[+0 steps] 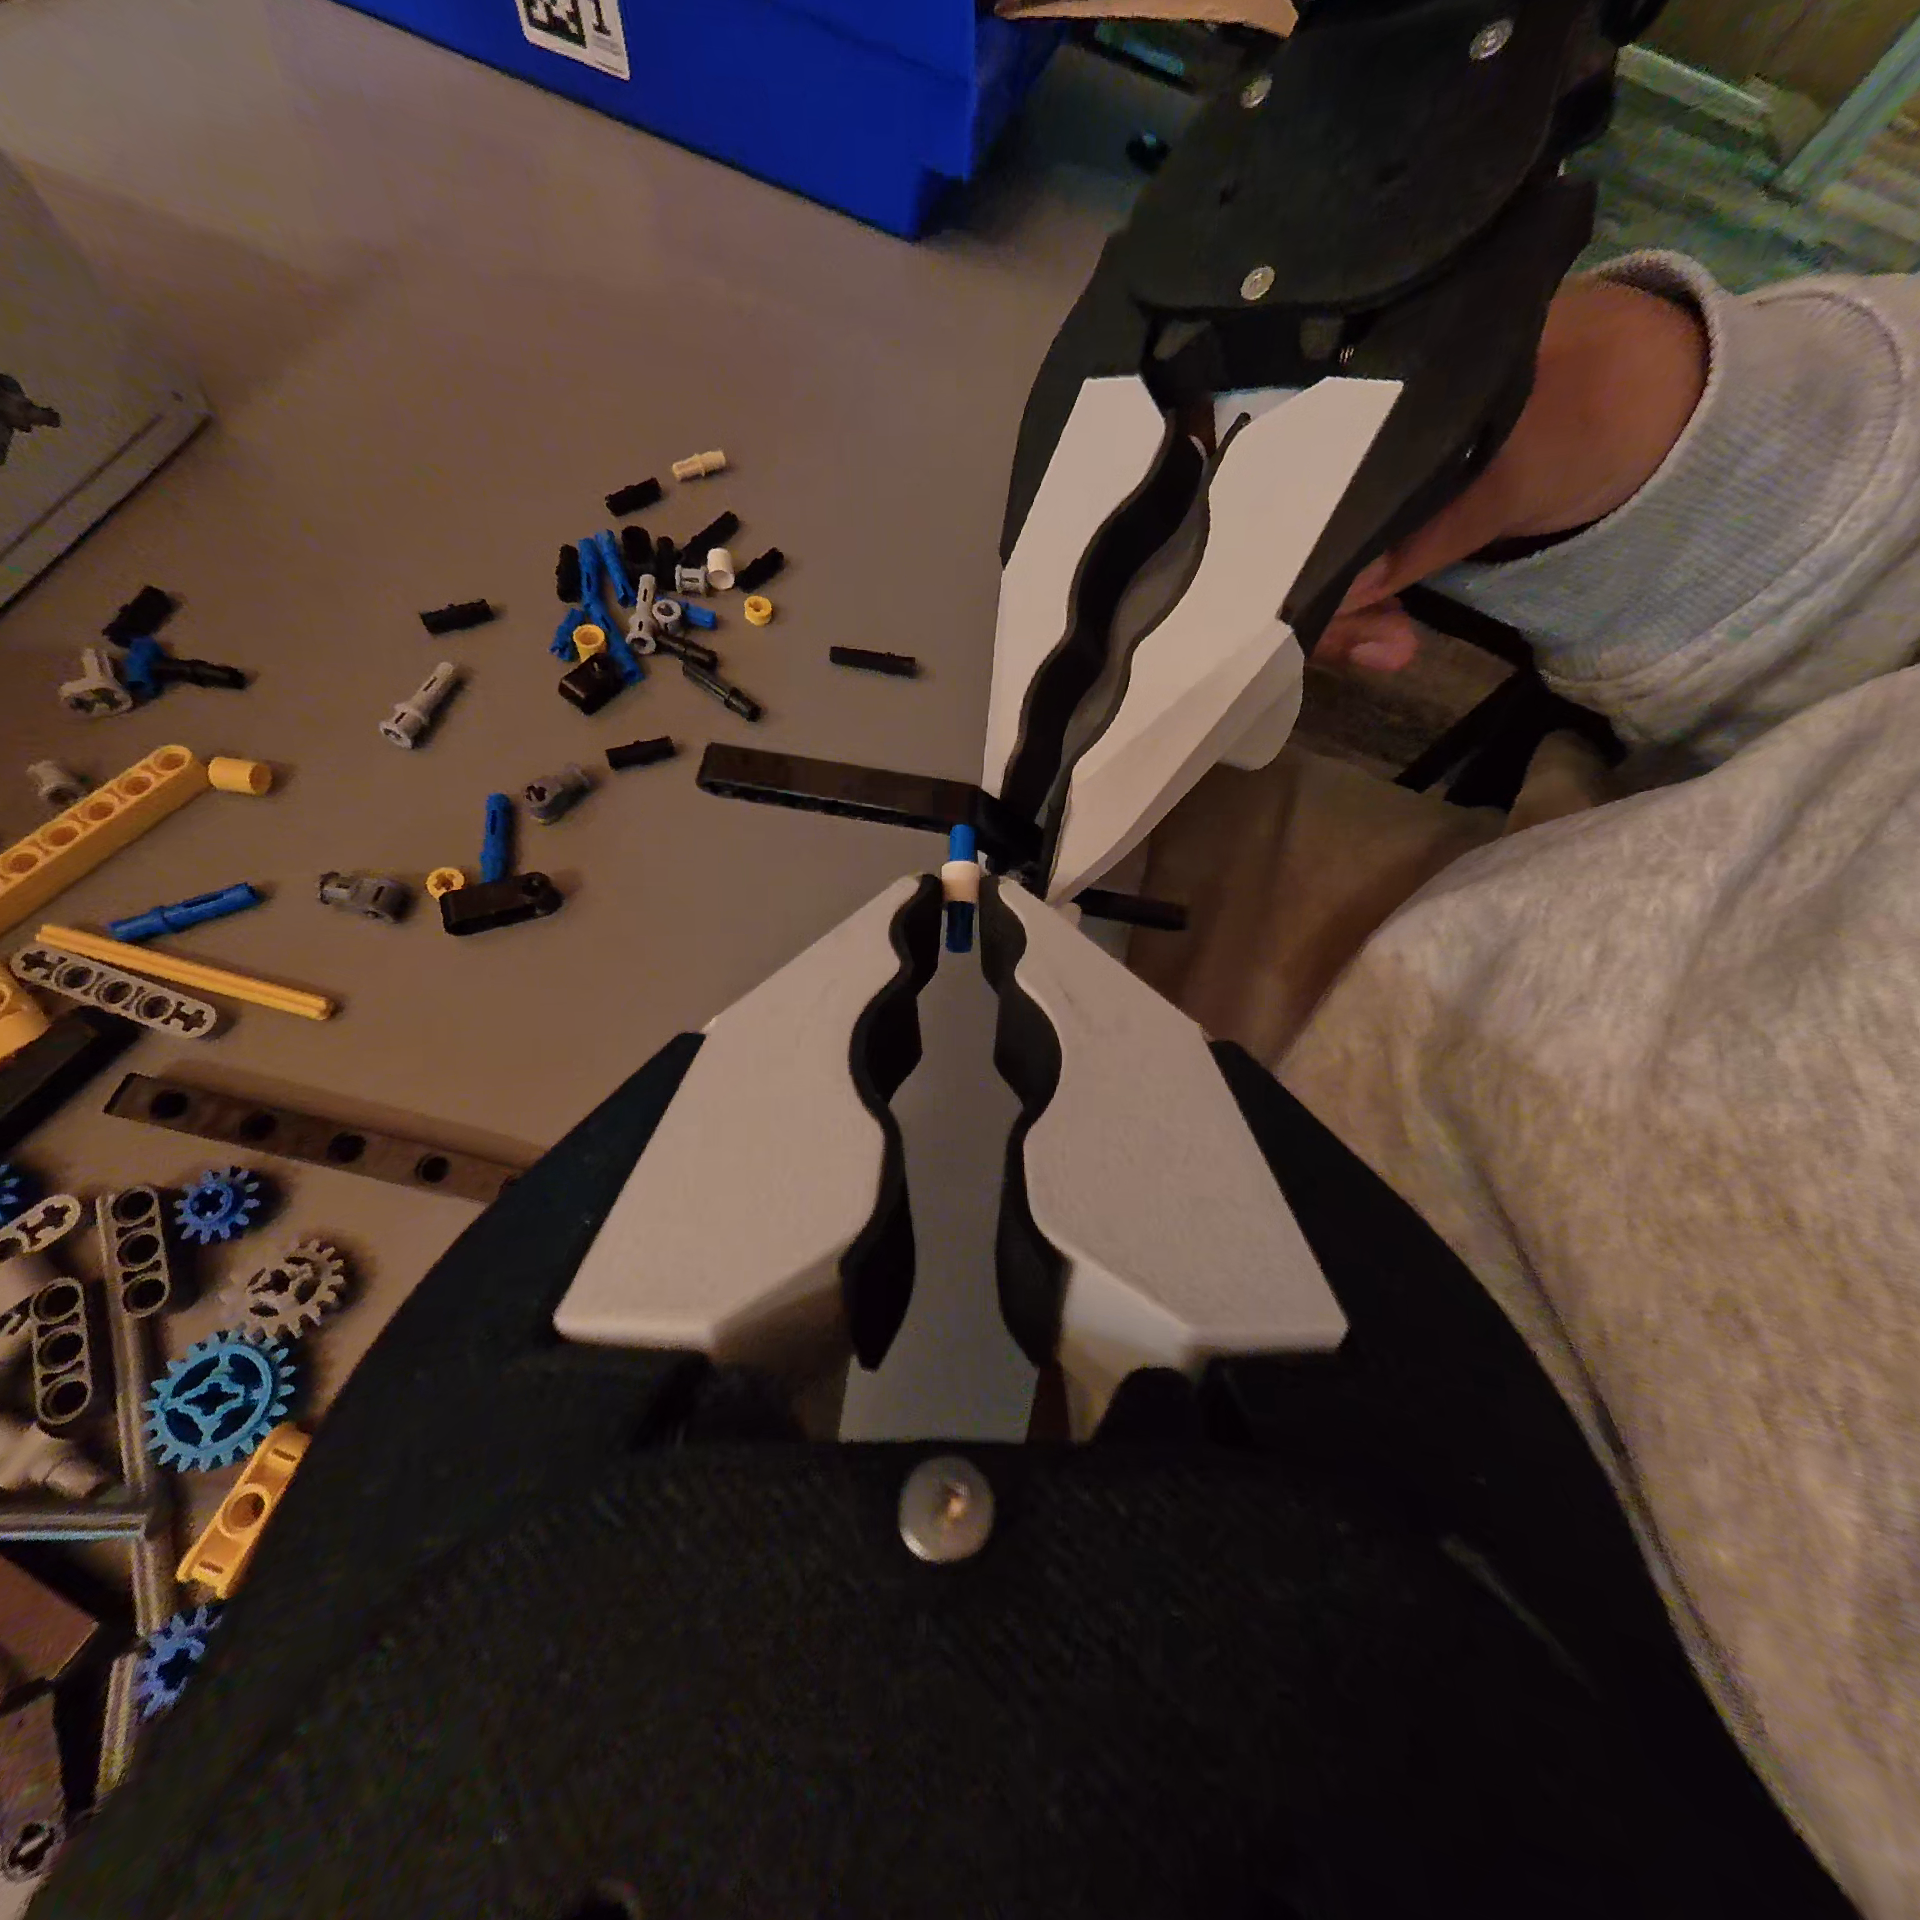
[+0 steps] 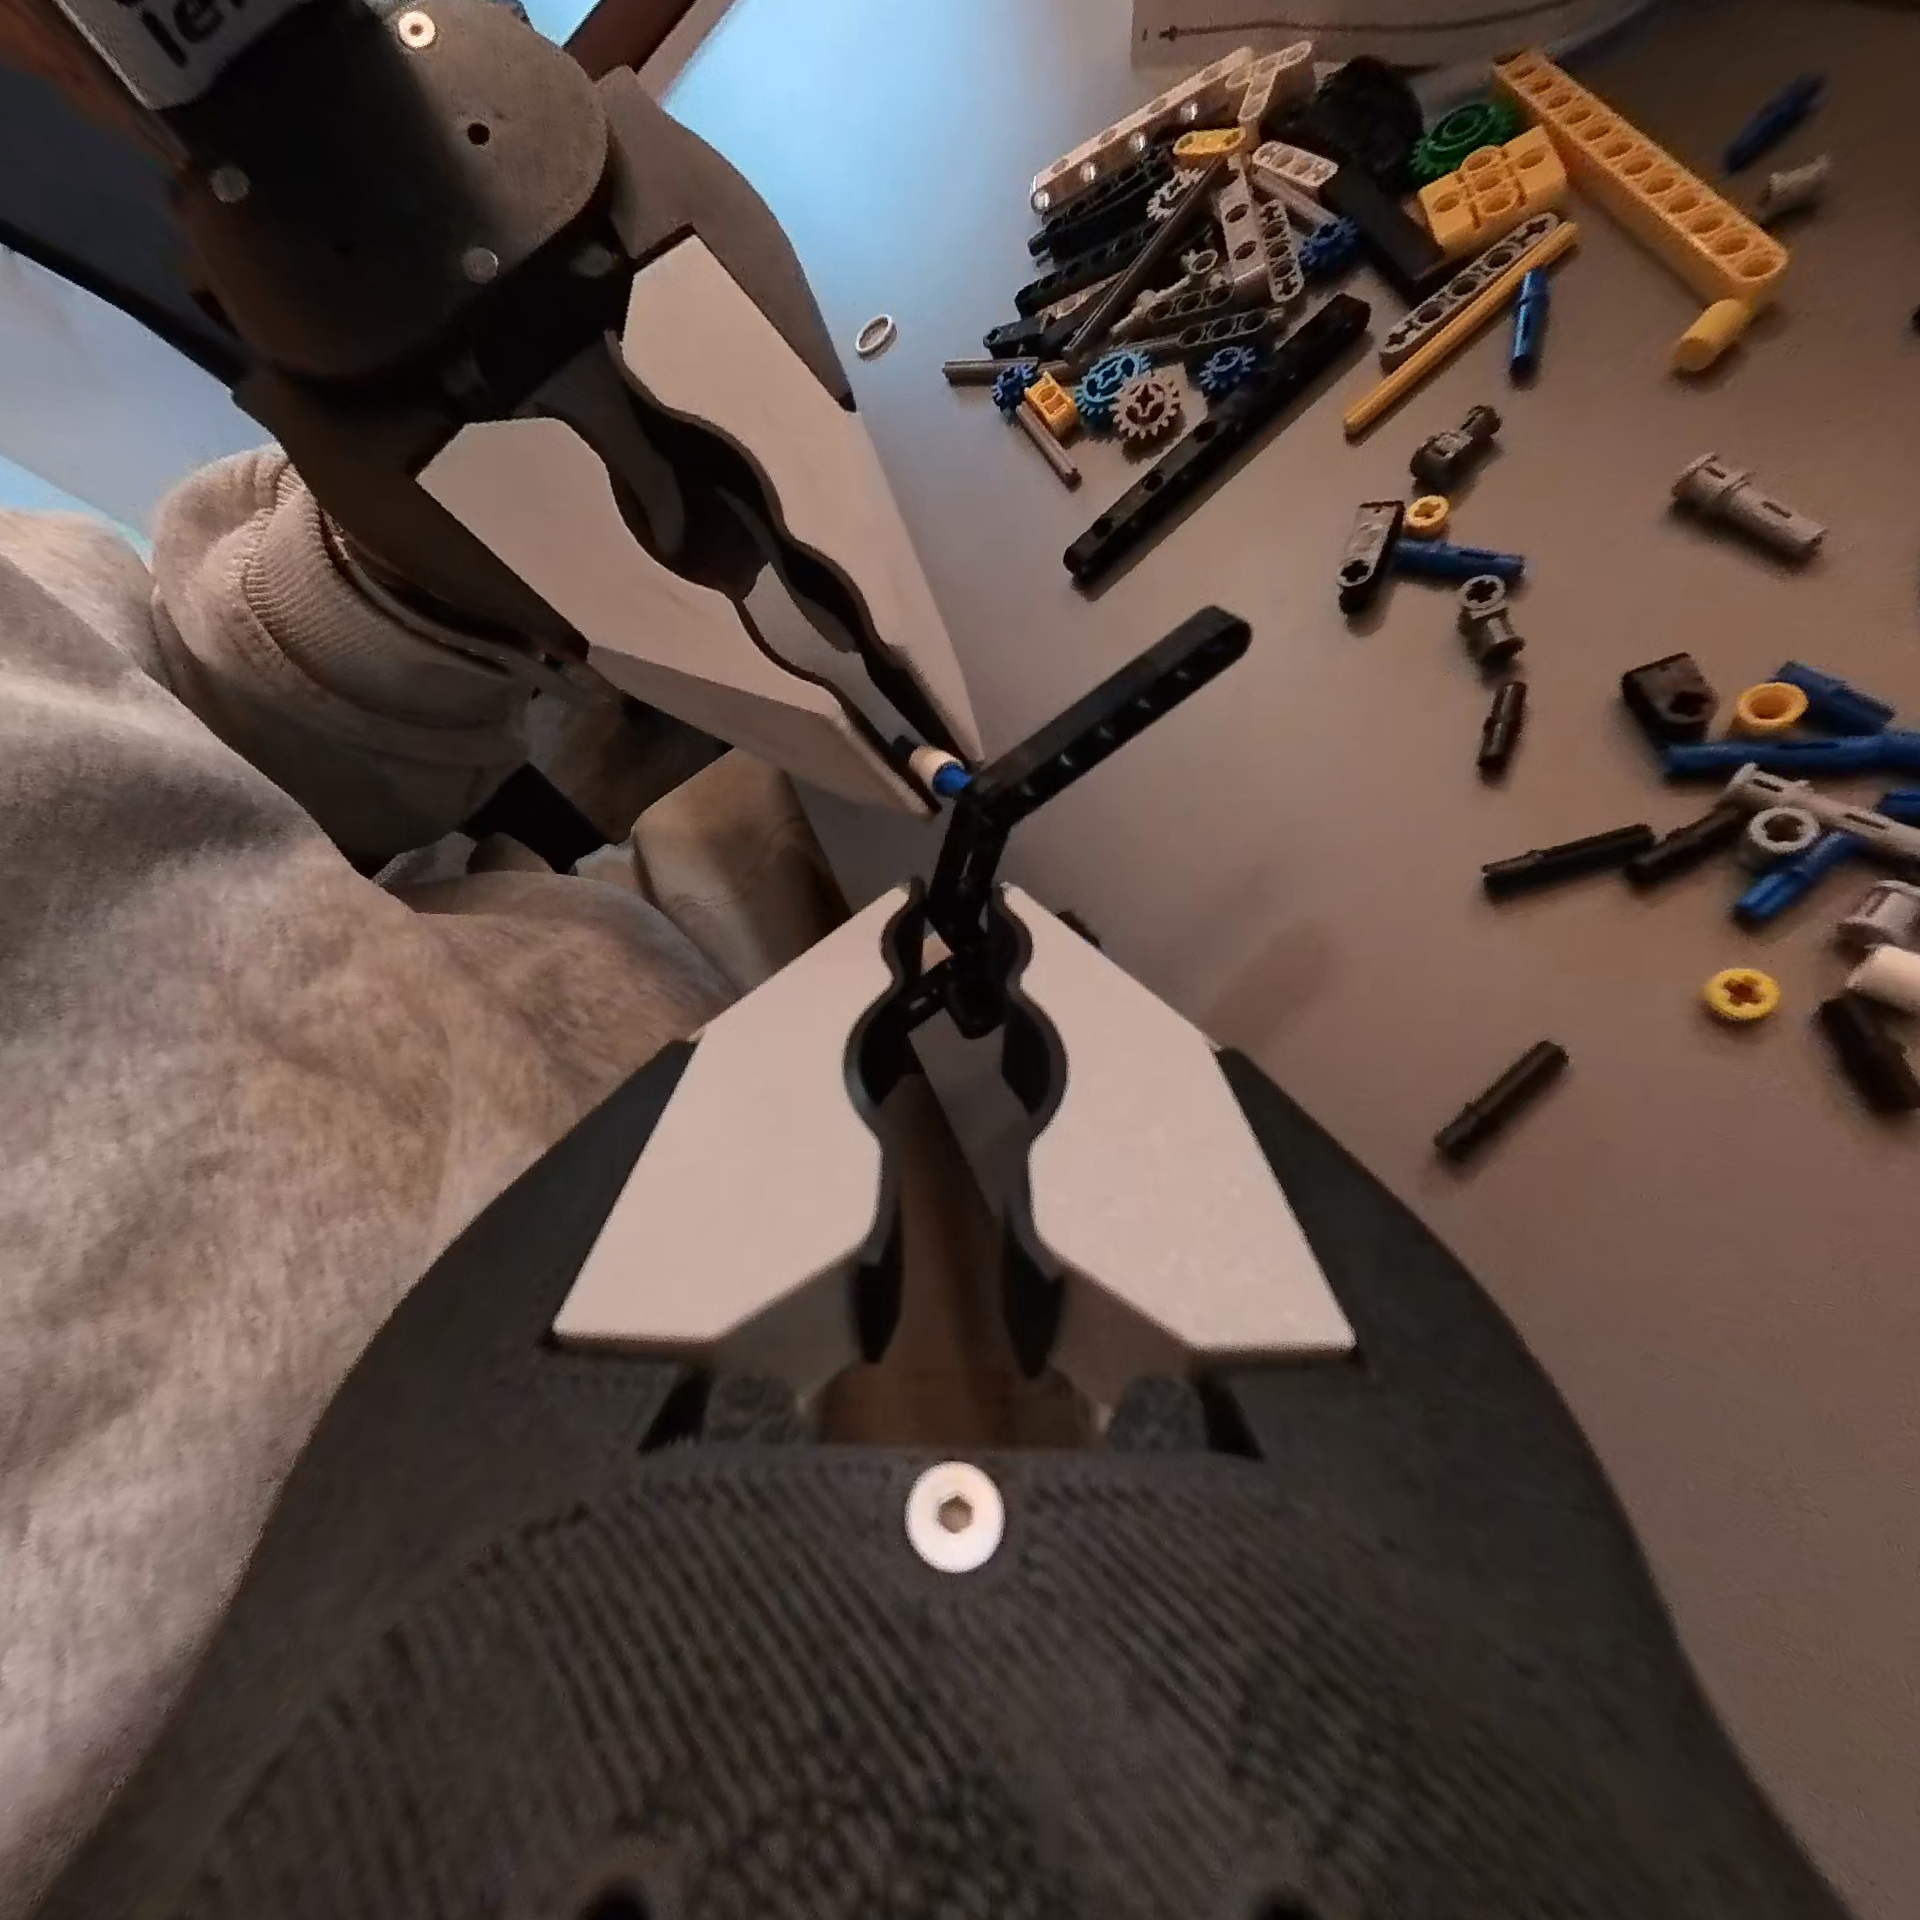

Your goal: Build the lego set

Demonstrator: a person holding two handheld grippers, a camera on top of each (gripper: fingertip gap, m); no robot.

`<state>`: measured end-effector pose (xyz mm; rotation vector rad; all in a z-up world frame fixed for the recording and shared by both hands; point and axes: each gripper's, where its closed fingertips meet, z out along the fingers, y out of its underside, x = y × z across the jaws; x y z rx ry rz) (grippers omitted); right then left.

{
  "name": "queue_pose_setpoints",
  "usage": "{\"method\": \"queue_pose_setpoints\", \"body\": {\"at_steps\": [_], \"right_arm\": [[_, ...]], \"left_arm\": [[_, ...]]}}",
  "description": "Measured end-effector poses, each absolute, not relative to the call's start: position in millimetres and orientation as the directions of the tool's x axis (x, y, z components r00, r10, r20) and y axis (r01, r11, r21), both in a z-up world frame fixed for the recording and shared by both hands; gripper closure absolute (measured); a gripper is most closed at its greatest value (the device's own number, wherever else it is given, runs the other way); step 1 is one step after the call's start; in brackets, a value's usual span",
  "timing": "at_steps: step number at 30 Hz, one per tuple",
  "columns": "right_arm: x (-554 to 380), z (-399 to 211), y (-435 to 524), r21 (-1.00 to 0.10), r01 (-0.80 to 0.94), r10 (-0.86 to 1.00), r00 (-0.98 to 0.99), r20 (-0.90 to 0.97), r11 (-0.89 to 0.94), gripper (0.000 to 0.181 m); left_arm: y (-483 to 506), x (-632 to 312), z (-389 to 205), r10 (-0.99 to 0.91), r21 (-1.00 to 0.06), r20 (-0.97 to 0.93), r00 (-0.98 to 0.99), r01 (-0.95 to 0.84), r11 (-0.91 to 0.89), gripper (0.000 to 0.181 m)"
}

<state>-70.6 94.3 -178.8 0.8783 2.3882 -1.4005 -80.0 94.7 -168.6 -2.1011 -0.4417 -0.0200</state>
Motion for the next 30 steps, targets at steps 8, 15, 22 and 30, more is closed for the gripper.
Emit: {"method": "queue_pose_setpoints", "body": {"at_steps": [8,15,22,30], "right_arm": [[-78,-176,99,-0.72,0.628,0.385,-0.768,-0.512,0.296,0.156],[-87,-167,102,-0.724,0.661,0.357,-0.736,-0.575,0.195,0.155],[-88,-175,87,-0.707,0.658,0.386,-0.741,-0.549,0.259,0.153],[-94,-182,80,-0.652,0.726,0.421,-0.673,-0.608,0.218,0.156]], "left_arm": [[90,-86,-177,0.331,-0.803,0.195,0.923,0.344,-0.487,0.176],[81,-83,-177,0.323,-0.784,0.221,0.92,0.365,-0.501,0.176],[66,-82,-183,0.362,-0.764,0.25,0.898,0.413,-0.496,0.176],[65,-80,-190,0.363,-0.759,0.319,0.875,0.466,-0.455,0.177]]}}
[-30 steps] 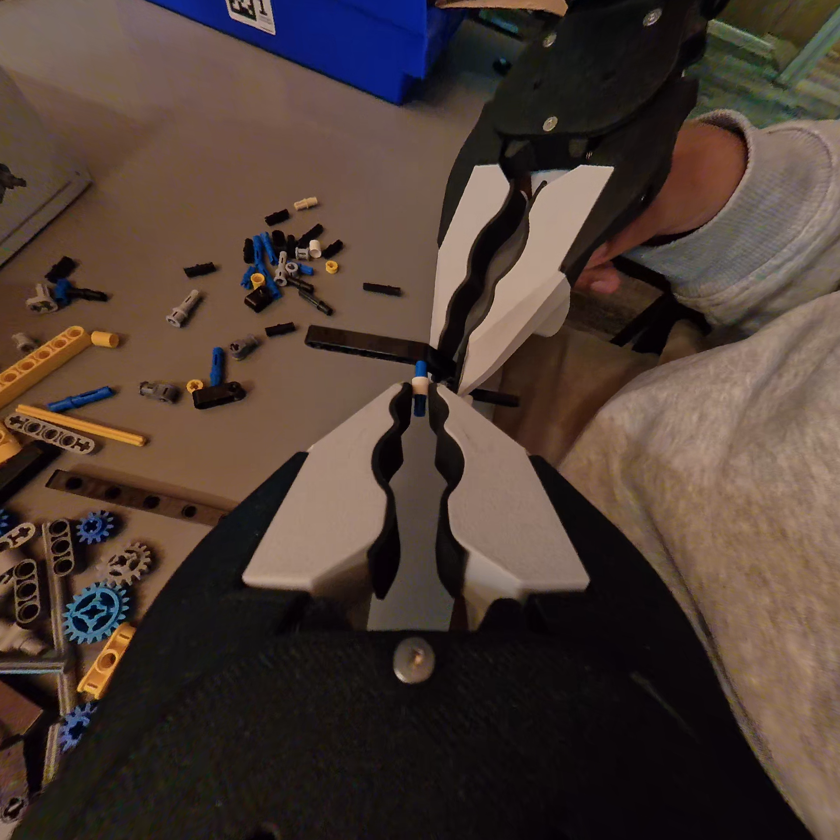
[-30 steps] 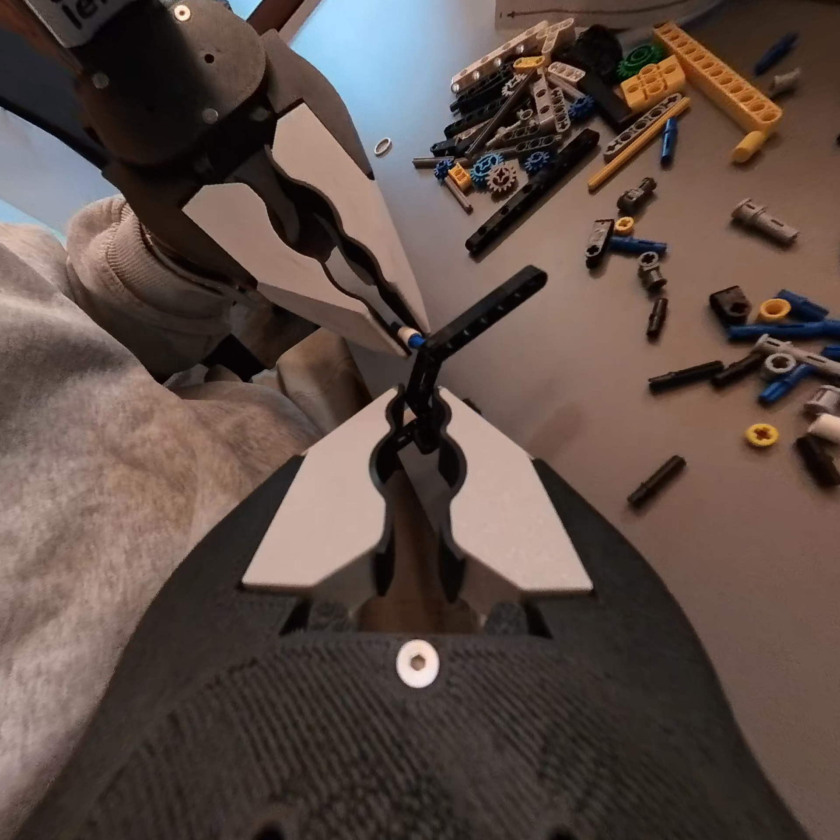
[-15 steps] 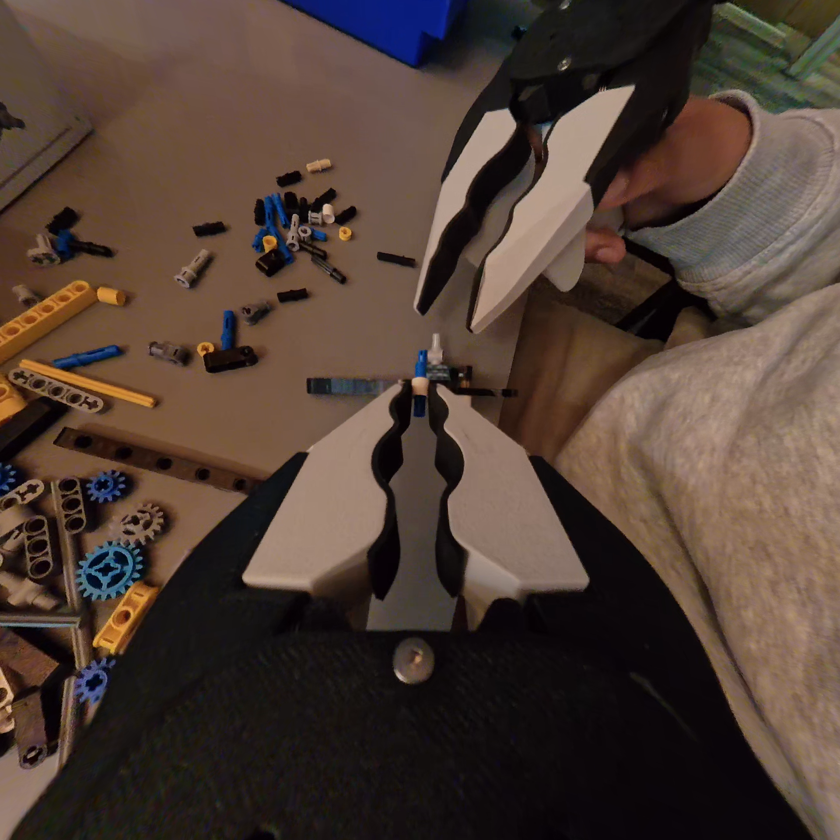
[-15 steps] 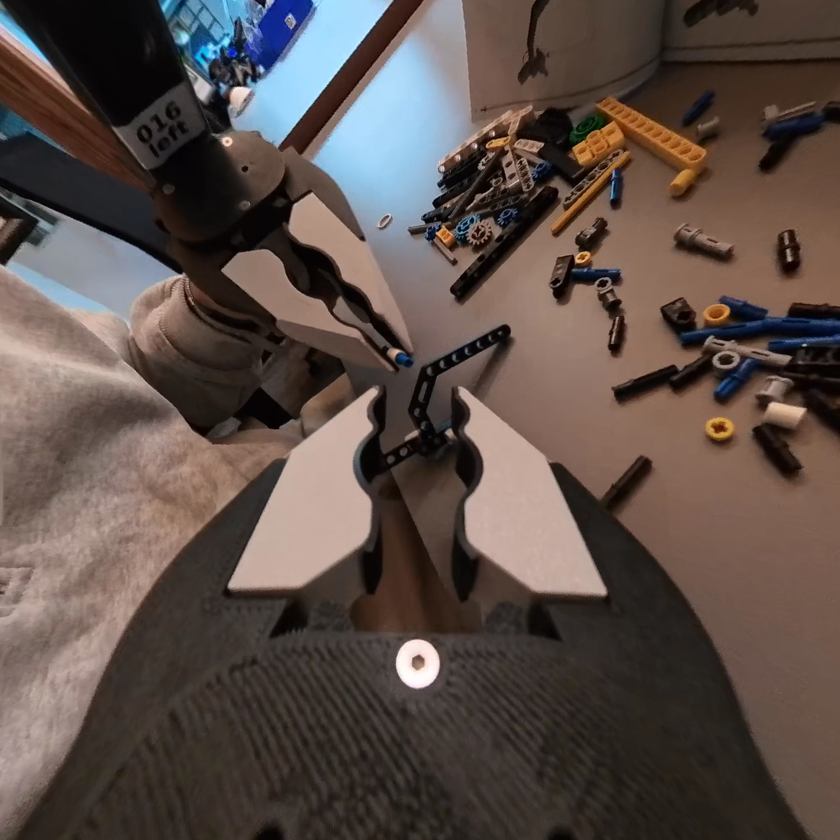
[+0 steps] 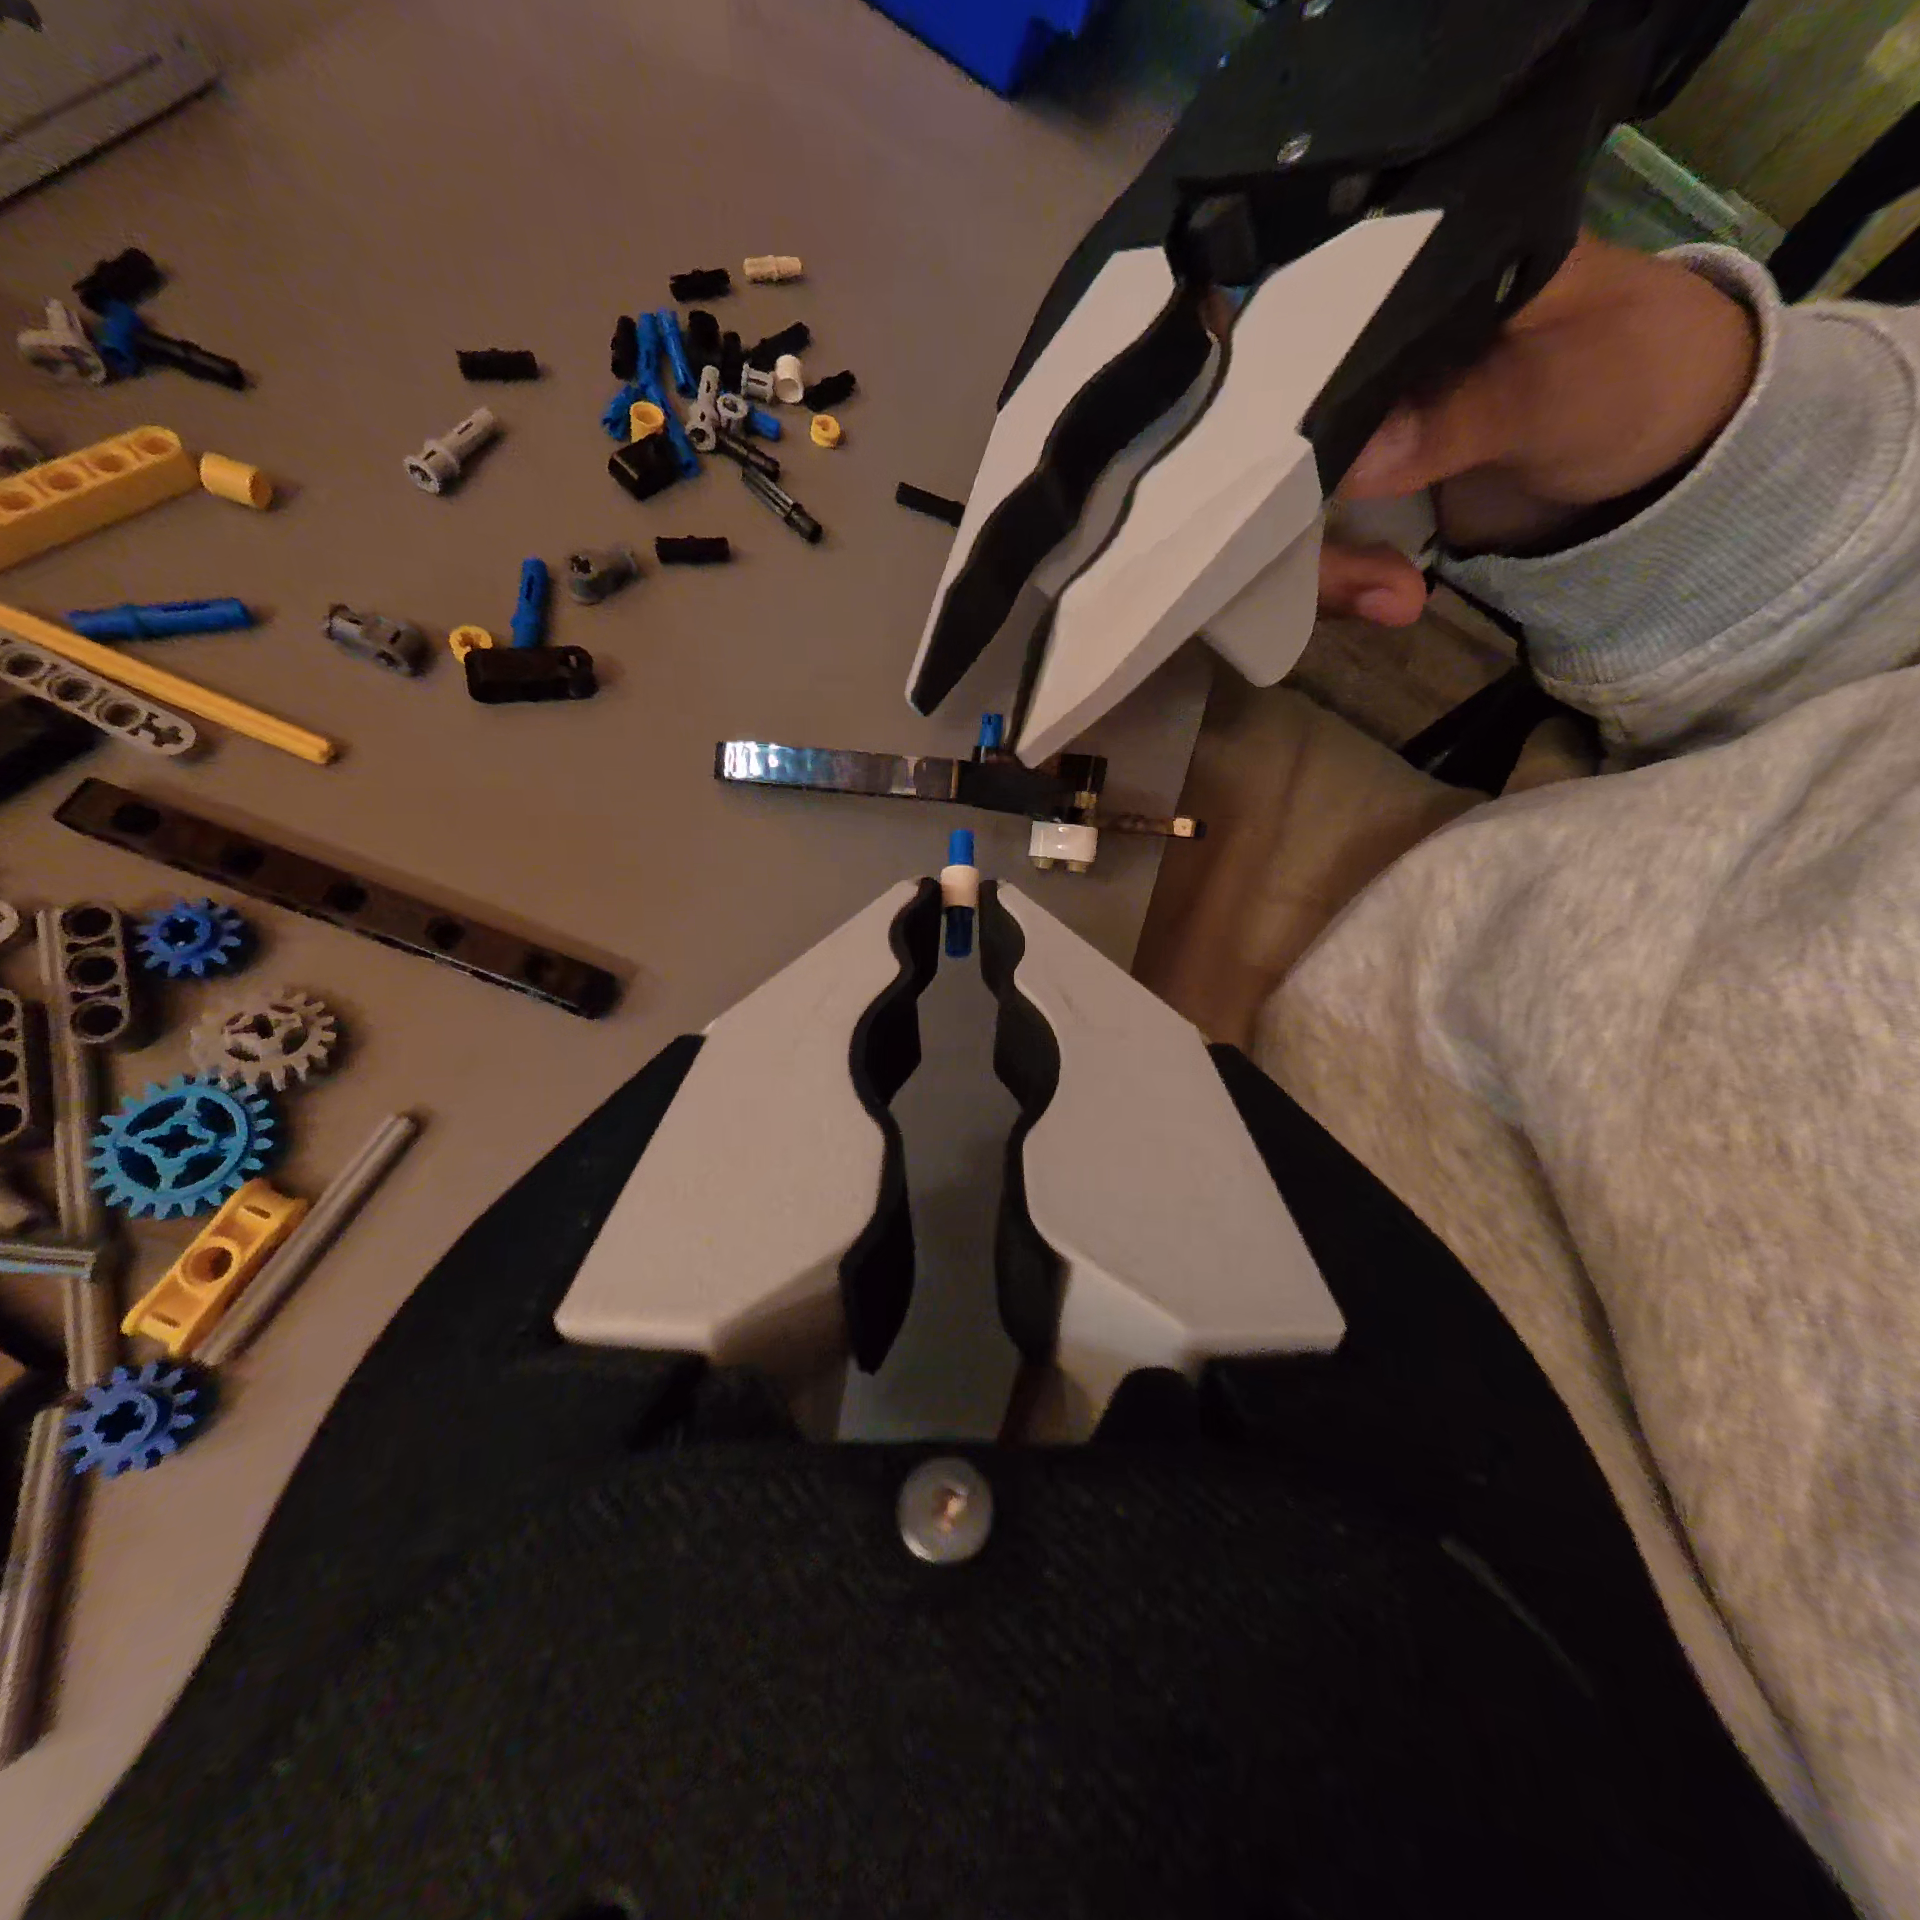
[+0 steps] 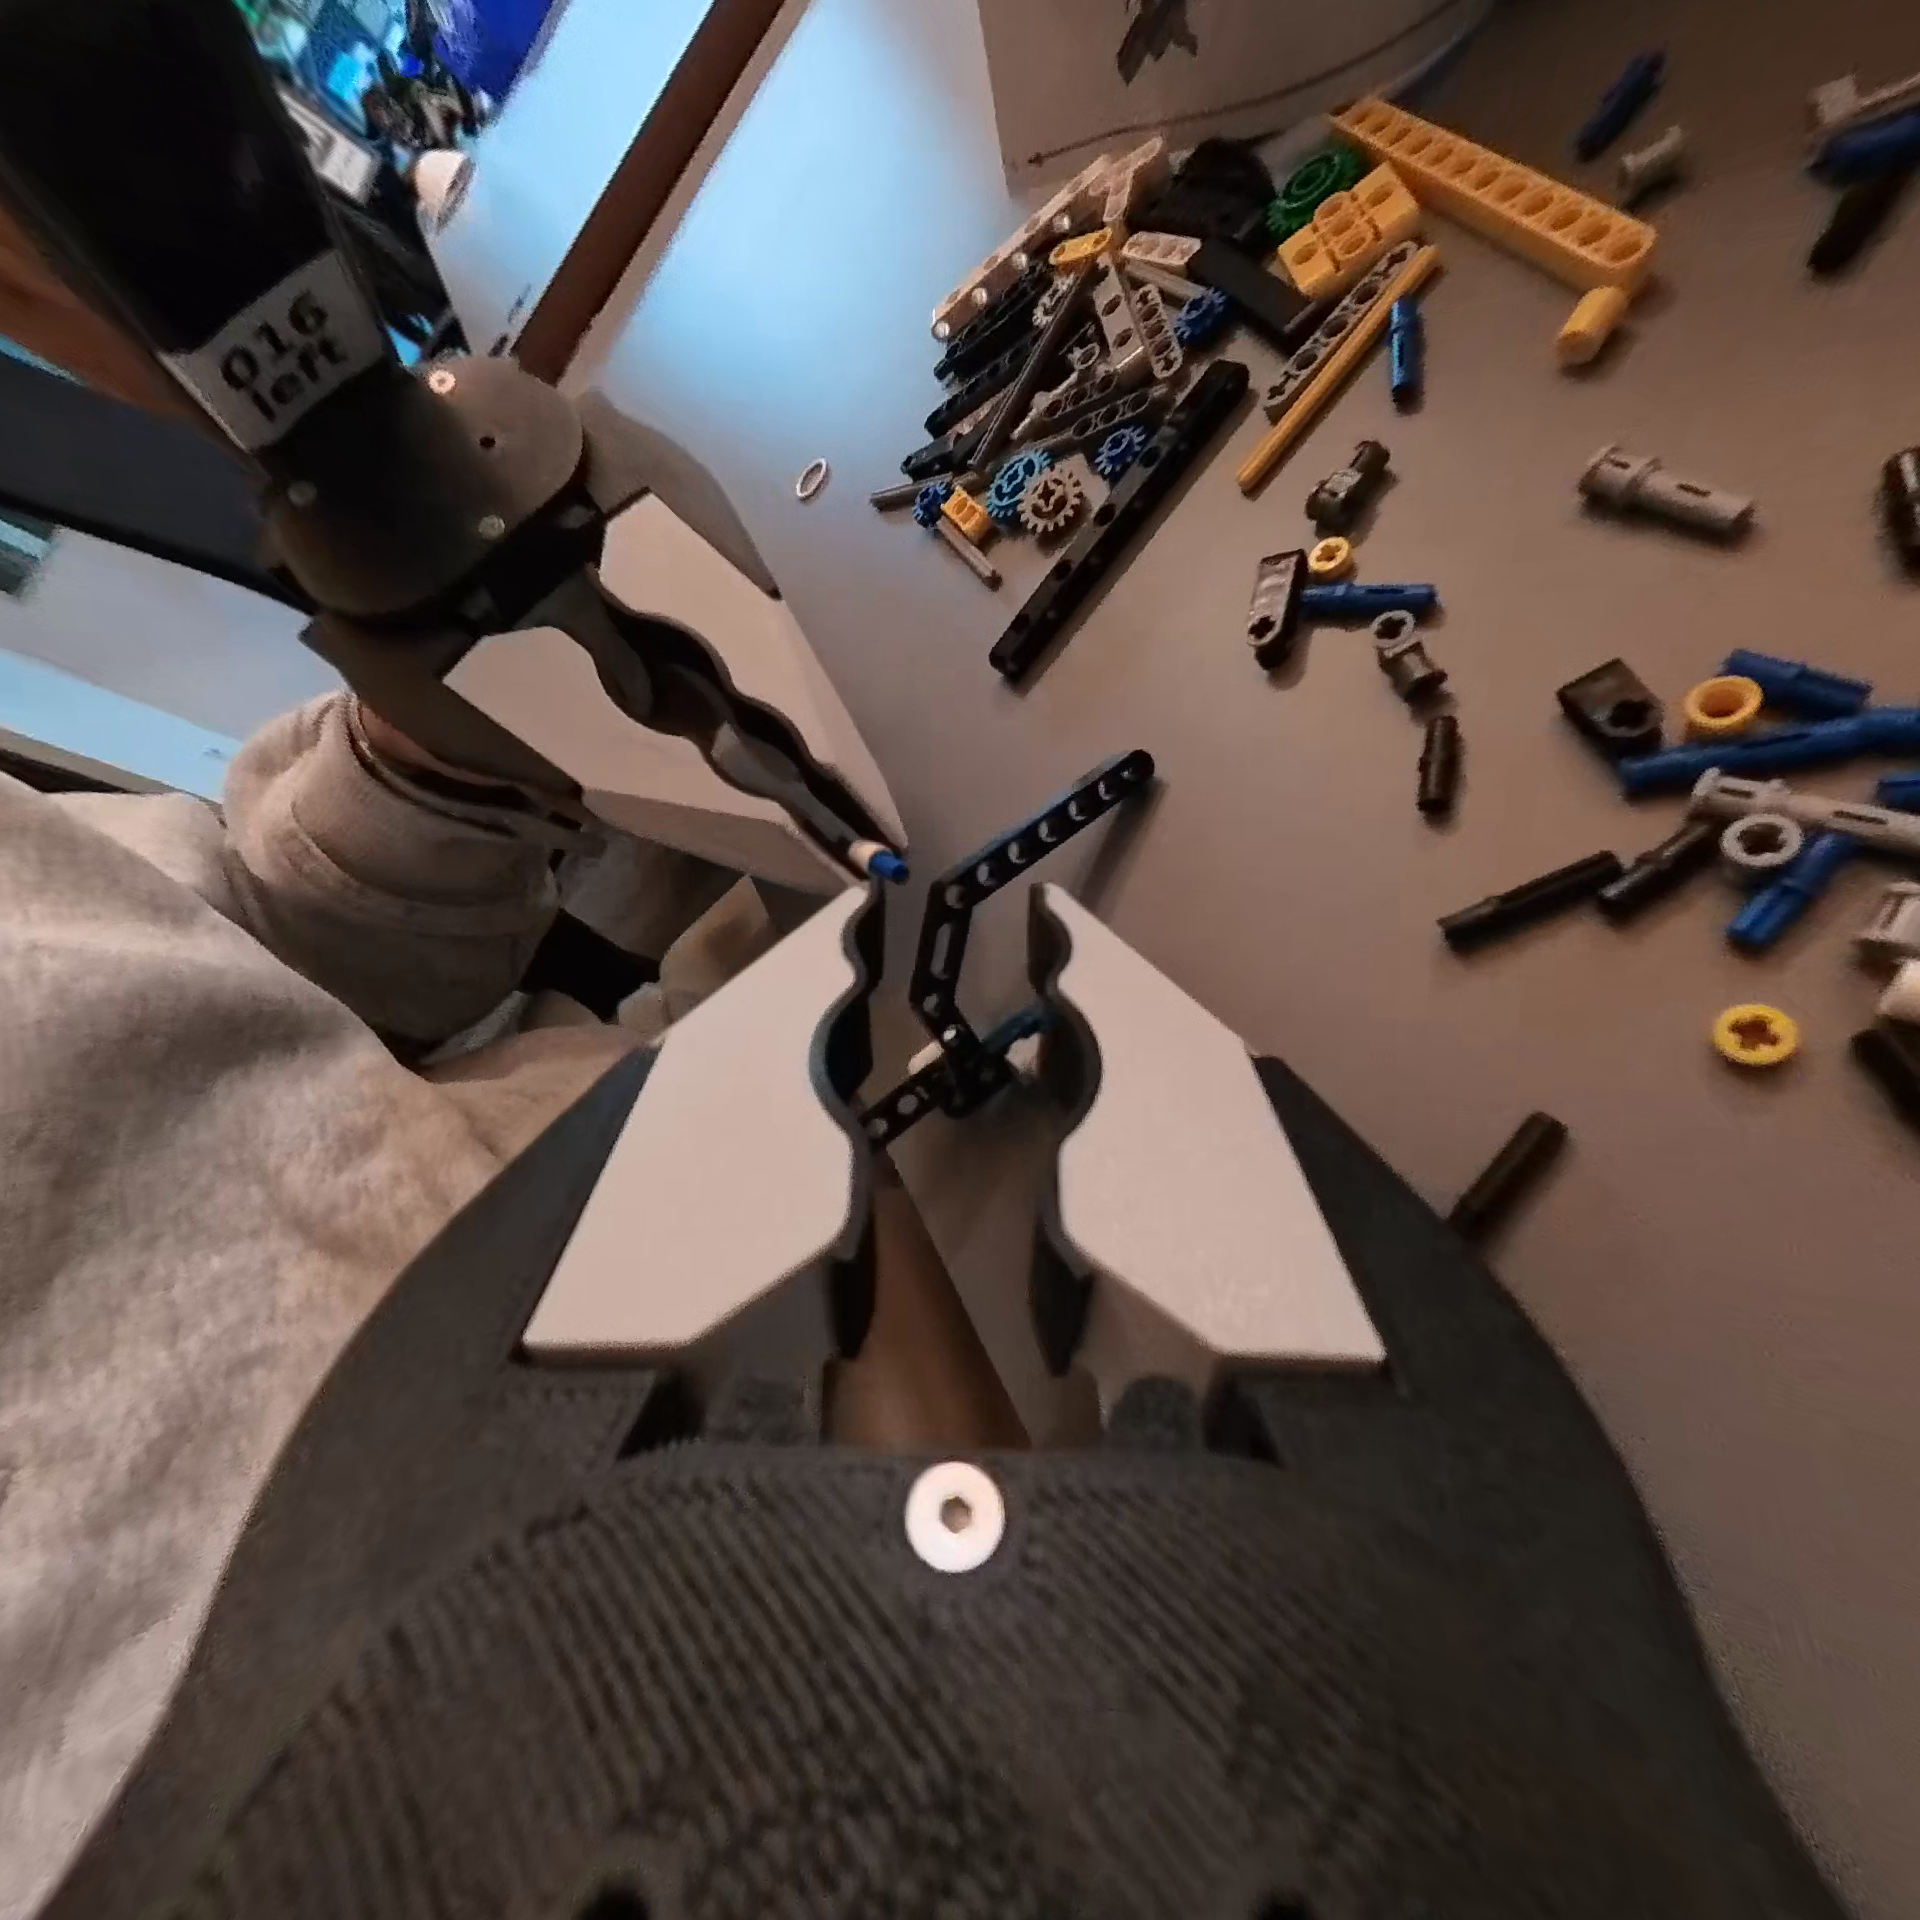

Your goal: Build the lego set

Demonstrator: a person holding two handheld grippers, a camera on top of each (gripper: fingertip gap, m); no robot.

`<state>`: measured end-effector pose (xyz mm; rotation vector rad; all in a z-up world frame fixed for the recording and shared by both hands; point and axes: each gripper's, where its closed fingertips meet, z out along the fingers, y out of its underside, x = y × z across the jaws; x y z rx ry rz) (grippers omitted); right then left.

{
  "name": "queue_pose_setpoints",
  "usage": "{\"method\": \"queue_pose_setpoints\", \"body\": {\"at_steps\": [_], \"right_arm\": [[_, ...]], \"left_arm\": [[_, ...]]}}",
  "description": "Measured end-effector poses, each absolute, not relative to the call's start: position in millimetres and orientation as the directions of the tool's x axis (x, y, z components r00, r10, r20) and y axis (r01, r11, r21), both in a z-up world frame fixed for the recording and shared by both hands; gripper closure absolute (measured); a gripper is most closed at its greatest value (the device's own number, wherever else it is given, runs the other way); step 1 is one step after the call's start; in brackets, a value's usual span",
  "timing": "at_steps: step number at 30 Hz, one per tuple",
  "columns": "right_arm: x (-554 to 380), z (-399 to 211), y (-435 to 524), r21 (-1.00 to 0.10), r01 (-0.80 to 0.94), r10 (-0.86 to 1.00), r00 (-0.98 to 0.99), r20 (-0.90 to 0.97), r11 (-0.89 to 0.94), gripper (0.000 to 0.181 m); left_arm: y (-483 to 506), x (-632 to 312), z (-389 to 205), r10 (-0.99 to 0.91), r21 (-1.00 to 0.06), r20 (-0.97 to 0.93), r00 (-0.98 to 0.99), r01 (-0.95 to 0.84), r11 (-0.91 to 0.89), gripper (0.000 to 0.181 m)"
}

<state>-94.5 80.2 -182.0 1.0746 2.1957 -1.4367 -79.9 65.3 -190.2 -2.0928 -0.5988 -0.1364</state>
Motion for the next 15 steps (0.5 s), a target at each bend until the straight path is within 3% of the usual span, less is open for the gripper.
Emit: {"method": "queue_pose_setpoints", "body": {"at_steps": [9,15], "right_arm": [[-91,-190,73,-0.629,0.747,0.407,-0.654,-0.637,0.215,0.173],[-94,-168,76,-0.618,0.783,0.287,-0.61,-0.739,0.072,0.177]], "left_arm": [[71,-78,-199,0.359,-0.75,0.307,0.881,0.456,-0.478,0.177],[70,-84,-183,0.374,-0.794,0.288,0.882,0.438,-0.422,0.177]]}}
